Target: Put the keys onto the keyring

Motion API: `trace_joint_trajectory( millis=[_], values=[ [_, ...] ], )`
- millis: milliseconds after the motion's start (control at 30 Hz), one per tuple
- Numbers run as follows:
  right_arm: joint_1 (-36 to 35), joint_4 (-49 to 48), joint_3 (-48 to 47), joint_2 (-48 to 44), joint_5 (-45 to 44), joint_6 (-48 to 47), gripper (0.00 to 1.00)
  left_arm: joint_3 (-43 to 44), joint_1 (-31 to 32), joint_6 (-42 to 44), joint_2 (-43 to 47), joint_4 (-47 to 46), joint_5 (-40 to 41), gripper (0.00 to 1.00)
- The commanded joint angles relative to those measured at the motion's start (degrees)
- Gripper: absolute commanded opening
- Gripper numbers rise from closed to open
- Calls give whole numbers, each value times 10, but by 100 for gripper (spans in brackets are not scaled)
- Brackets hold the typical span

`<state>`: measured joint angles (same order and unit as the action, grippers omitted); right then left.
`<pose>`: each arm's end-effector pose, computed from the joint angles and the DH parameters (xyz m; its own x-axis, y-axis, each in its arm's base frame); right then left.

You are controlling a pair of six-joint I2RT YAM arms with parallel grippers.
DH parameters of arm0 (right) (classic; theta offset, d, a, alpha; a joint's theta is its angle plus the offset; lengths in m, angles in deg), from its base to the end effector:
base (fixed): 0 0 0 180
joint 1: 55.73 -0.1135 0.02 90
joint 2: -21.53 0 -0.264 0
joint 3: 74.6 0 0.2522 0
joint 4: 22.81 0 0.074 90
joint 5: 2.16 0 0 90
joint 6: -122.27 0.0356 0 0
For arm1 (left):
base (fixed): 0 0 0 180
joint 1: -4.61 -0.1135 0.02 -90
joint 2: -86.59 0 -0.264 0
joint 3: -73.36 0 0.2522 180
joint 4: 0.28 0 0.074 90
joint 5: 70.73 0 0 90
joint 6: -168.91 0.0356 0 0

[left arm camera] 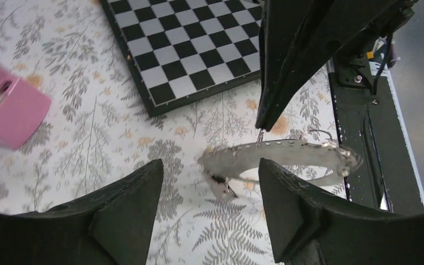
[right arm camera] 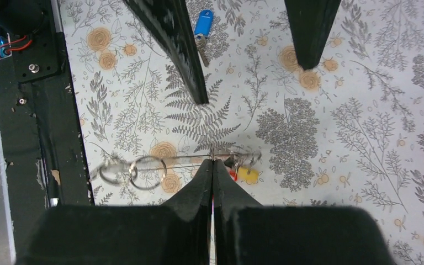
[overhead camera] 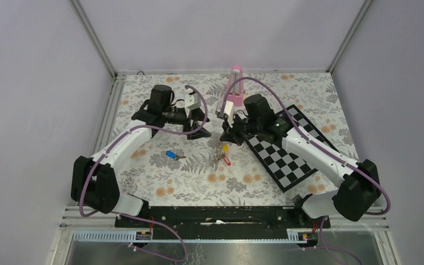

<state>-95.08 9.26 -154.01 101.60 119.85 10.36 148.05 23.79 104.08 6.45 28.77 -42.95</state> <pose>0.2311 0.2139 0.3143 -0.0586 -0.4572 -0.8874 -0.9747 0.2181 -0.0480 0.2735 -0.1285 0.2983 -0.1262 0.2538 -0.9590 0.9894 0.1025 -0.1030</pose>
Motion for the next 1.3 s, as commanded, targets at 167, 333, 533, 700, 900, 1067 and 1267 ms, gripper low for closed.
trace_joint_trajectory(
  millis=[167,333,533,700,900,1067,1267],
  values=[
    [45,-25,-16,-53,27,21,0,-6,69,-16,-19,-120,-35,68],
    [77,-72,9,-68,91,76,0,-6,80,-25,-28,-150,-40,61],
    [99,-122,34,-71,140,123,0,-21,89,-79,-29,-223,-23,46],
    [108,-153,52,-71,163,148,0,-31,90,-121,-27,-263,-29,40],
    [114,-177,63,-72,174,164,0,-34,94,-140,-33,-279,-29,27],
    [117,-178,67,-74,177,169,0,-33,95,-151,-40,-281,-28,21],
    [120,-178,73,-75,175,168,0,-29,95,-162,-46,-281,-35,3]
  ],
)
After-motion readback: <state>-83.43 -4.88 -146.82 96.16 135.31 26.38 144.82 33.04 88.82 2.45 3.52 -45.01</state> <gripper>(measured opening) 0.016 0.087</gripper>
